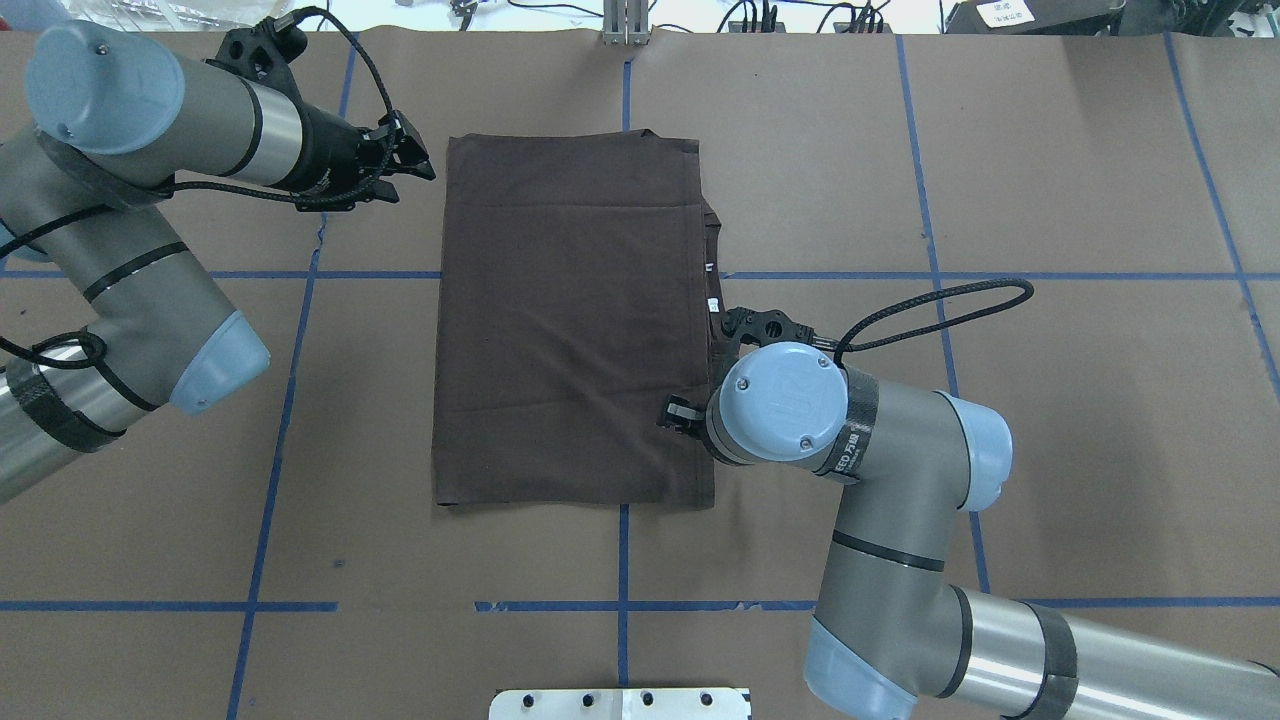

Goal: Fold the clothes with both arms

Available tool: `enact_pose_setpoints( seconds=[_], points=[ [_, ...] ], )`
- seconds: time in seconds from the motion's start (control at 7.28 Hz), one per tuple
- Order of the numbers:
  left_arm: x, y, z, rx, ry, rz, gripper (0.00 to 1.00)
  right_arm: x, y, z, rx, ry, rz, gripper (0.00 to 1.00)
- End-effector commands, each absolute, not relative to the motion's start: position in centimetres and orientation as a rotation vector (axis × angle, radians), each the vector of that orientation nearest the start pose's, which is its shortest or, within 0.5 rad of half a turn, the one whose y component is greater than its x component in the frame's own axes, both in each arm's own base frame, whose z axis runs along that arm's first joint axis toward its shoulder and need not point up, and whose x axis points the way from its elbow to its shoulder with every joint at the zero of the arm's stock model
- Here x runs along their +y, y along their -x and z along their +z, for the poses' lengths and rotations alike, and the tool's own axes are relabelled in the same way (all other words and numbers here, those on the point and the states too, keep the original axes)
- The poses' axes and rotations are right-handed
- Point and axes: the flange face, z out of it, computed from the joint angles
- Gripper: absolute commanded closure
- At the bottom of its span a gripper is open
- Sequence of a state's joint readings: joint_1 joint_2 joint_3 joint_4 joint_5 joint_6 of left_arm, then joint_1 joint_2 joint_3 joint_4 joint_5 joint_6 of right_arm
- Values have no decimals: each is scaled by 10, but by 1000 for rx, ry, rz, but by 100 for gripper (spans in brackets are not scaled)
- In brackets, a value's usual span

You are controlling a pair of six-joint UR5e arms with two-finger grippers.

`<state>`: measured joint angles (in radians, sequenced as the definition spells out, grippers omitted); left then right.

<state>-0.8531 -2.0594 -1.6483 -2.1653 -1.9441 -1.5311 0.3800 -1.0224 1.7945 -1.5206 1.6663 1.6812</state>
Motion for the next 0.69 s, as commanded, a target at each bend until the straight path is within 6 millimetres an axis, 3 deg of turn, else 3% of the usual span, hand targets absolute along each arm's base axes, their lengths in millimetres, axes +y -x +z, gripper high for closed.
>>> enact_pose_setpoints(
  seconds=[0.0,0.41,0.55],
  points=[
    [-558,-357,273,1187,-200,-499,45,-359,578,236,-870,63,599,38],
    [-556,-355,278,1182,-198,-502,44,-356,583,238,-864,91,639,37],
    [-556,-355,278,1182,-198,-502,44,-347,589,243,-853,96,627,35]
  ],
)
